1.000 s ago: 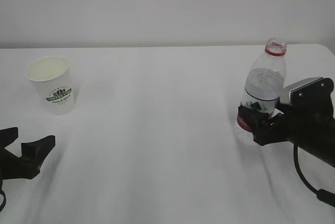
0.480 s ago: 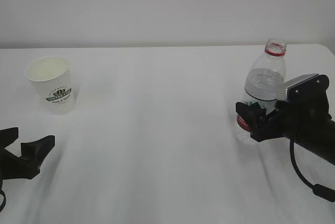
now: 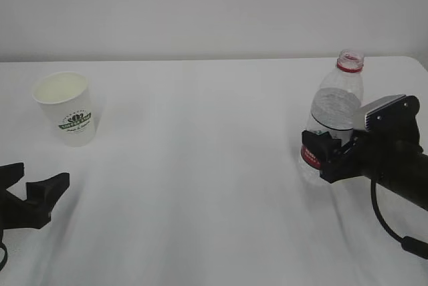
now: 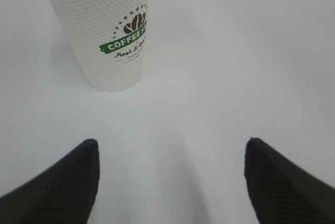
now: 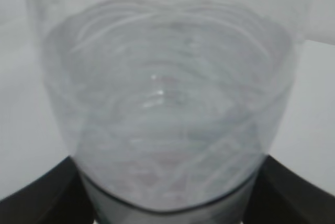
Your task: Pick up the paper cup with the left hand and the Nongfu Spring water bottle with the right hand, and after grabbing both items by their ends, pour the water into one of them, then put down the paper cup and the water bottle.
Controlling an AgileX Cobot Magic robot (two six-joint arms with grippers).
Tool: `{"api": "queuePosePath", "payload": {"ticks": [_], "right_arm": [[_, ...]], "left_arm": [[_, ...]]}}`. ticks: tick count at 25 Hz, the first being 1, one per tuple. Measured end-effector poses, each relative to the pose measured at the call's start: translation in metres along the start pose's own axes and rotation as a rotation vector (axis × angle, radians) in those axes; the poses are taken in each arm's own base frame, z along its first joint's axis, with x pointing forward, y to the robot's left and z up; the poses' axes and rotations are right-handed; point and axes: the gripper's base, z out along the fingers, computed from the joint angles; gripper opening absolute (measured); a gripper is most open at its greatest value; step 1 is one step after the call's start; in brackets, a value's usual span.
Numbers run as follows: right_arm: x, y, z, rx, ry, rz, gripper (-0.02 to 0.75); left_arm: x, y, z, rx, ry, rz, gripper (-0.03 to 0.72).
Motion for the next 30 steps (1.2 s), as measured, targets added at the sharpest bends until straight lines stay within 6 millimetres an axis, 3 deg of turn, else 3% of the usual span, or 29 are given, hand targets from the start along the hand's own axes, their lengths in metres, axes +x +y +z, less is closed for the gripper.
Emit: {"api": "queuePosePath", "payload": {"ticks": [14,24,30], "right_arm": [[-0.003,0.004,-0.001,-0.047,0.002,-0.029,0.484],[-0.043,0.002,-0.014,-0.033,-0.08,-0.106,0.481],[-0.045,0.002,-0.016,-0.033,-0.065,-0.116,0.481]], "left_arm": [[0.0,0.0,0.0,0.0,0.0,0.0,0.594],[0.0,0.0,0.0,0.0,0.0,0.0,0.592],[-0.002,0.0,0.002,-0.003,-0.01,-0.001,0.591]]}}
